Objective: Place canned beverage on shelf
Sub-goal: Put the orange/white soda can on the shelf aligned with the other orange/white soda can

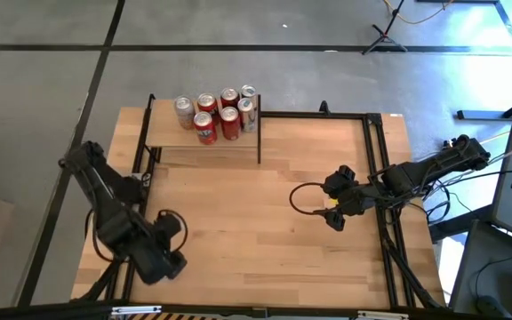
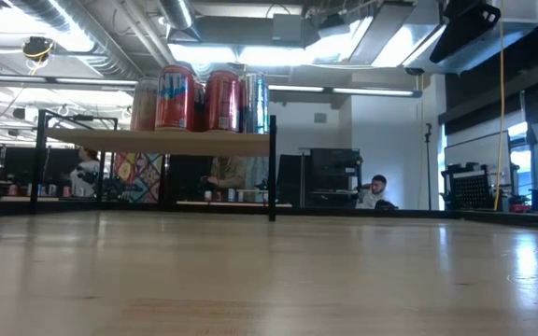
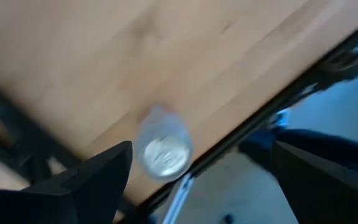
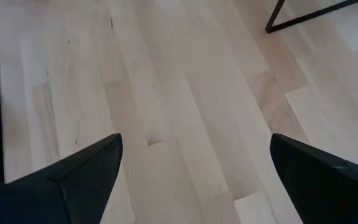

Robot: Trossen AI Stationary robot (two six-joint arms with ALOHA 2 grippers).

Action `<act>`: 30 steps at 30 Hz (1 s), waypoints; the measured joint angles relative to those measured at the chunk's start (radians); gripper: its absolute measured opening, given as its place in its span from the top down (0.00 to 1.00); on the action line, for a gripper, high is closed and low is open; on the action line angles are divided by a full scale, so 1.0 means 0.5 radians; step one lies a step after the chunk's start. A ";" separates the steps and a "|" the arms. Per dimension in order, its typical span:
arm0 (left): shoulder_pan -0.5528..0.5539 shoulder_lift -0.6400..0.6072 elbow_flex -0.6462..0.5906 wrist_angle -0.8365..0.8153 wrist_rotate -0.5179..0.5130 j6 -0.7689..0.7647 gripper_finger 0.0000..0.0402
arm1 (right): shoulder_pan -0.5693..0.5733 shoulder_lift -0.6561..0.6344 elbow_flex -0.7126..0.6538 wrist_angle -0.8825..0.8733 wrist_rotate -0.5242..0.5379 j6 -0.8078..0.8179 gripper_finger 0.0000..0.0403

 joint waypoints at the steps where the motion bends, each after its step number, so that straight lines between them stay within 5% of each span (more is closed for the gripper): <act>1: -0.025 0.031 0.000 -0.027 0.037 -0.036 0.08 | 0.000 0.000 0.000 0.000 0.000 -0.002 0.02; 13: -0.177 0.272 -0.015 -0.048 0.231 -0.320 0.08 | 0.000 0.000 0.000 0.000 0.000 -0.002 0.02; 30: -0.213 0.274 -0.481 0.341 0.260 -0.454 0.08 | 0.000 -0.001 0.000 0.002 -0.016 -0.002 0.02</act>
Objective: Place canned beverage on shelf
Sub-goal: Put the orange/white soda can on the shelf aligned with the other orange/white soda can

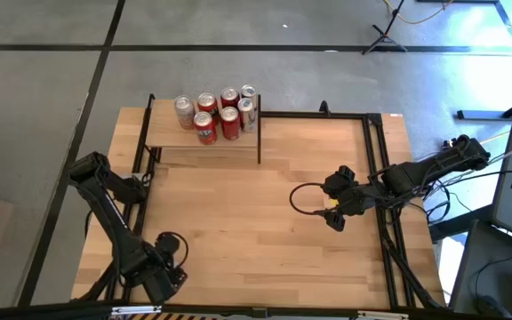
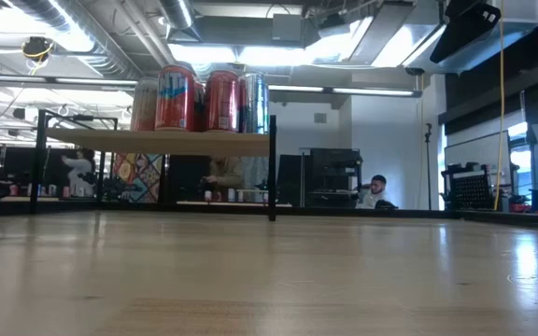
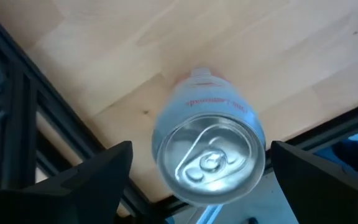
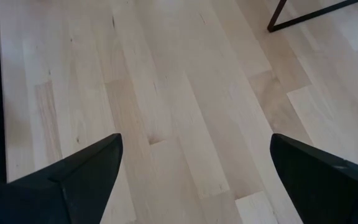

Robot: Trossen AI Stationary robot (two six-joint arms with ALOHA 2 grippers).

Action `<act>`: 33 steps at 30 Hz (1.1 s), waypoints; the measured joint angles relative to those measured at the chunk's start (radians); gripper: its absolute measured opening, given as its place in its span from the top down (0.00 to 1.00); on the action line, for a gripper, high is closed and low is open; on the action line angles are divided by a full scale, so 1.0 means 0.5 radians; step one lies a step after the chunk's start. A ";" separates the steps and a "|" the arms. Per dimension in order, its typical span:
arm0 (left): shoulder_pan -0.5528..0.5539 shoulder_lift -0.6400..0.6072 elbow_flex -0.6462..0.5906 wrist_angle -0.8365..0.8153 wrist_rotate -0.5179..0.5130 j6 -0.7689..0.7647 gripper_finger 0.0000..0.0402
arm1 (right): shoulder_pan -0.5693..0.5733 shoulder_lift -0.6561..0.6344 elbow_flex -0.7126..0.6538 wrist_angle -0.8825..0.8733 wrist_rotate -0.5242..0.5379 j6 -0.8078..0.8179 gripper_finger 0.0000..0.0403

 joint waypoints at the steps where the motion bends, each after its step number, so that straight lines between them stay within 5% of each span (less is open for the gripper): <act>1: 0.000 0.000 -0.020 0.029 -0.001 0.006 0.08 | 0.000 0.000 0.000 0.000 -0.001 0.001 0.02; 10: 0.000 0.000 -0.210 0.322 0.054 0.156 0.10 | 0.000 -0.001 -0.001 0.000 0.000 0.000 0.02; 17: 0.002 -0.002 -0.226 0.319 0.062 0.333 0.32 | 0.000 -0.001 -0.001 0.000 0.000 0.000 0.02; 20: 0.008 -0.003 -0.217 0.302 0.093 0.354 0.34 | 0.000 -0.001 -0.001 0.013 0.000 0.001 0.02; 33: 0.314 0.000 0.340 -0.094 -0.048 0.971 0.34 | 0.000 -0.001 -0.001 0.076 0.017 -0.030 0.02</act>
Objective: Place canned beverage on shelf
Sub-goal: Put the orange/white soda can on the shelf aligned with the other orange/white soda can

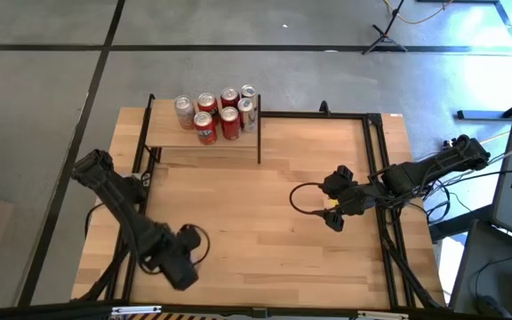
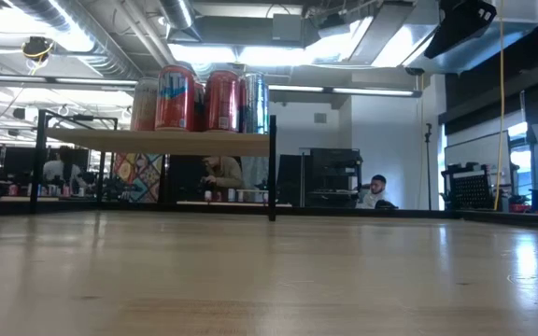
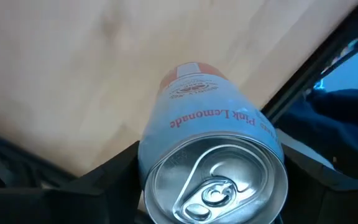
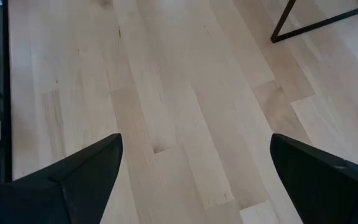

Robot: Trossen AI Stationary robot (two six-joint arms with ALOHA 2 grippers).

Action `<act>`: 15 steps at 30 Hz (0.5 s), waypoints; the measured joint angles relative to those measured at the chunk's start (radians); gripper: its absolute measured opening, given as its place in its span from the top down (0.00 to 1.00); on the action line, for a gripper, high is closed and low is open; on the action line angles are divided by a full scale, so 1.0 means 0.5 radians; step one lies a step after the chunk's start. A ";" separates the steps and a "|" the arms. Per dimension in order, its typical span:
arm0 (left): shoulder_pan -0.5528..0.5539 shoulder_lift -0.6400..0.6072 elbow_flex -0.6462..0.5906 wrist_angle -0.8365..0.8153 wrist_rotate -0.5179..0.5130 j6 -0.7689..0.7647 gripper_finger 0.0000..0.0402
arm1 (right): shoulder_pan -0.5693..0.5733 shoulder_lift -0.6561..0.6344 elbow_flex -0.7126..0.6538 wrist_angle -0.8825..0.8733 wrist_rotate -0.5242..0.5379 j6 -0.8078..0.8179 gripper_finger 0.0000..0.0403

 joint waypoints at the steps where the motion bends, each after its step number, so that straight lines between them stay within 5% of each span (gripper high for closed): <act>1: 0.039 -0.001 0.062 -0.054 -0.037 0.067 0.34 | 0.000 0.000 0.000 0.000 0.001 -0.013 0.02; 9: 0.369 -0.002 0.540 -0.554 -0.317 0.580 0.34 | -0.006 0.000 0.000 0.000 0.086 -0.023 0.02; 15: 0.676 -0.078 0.643 -0.534 -0.324 1.060 0.34 | -0.199 0.000 0.000 -0.006 0.008 -0.022 0.02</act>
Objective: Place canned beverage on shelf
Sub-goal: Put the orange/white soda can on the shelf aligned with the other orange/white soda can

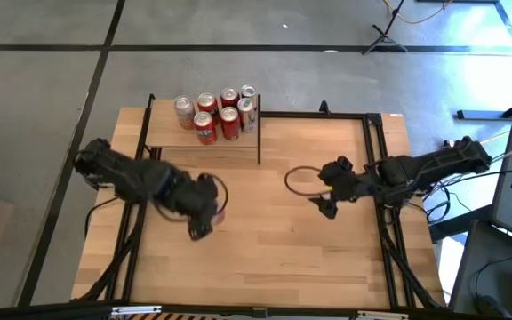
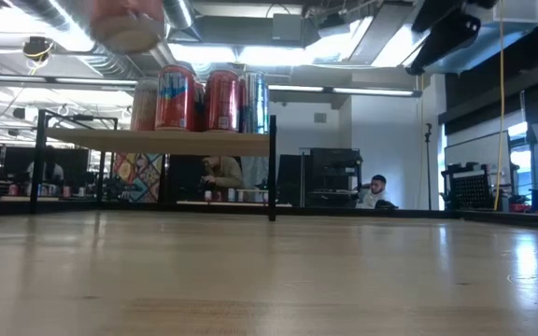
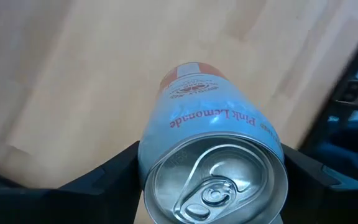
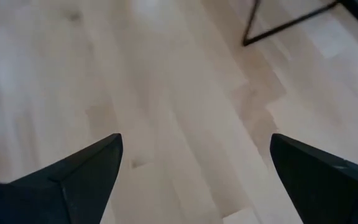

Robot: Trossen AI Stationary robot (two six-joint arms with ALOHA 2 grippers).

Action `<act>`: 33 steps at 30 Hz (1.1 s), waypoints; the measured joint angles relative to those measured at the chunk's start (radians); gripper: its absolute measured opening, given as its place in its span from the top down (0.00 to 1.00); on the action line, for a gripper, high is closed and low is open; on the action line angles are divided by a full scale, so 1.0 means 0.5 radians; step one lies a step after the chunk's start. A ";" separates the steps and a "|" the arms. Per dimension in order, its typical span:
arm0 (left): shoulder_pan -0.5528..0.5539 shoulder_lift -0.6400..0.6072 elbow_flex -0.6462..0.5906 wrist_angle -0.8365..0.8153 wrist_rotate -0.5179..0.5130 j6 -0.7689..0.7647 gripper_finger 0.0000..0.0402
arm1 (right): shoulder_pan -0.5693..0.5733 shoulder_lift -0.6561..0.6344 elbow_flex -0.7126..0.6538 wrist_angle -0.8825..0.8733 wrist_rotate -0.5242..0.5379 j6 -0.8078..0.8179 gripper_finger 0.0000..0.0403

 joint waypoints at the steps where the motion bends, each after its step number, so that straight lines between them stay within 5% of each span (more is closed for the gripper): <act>1: 0.048 -0.025 -0.003 -0.016 -0.005 0.072 0.34 | -0.042 0.000 0.000 -0.007 -0.010 0.000 0.02; 18: 0.971 -0.724 -0.306 -0.010 0.223 1.032 0.34 | -0.576 -0.003 0.000 -0.073 -0.182 -0.043 0.02; 24: 1.312 -0.792 -0.401 -0.009 0.317 1.310 0.34 | -0.672 -0.003 0.000 -0.033 -0.189 -0.105 0.02; 33: 1.461 -0.745 -0.402 0.007 0.553 1.418 0.34 | -0.678 0.046 0.002 1.066 -0.398 -0.607 0.05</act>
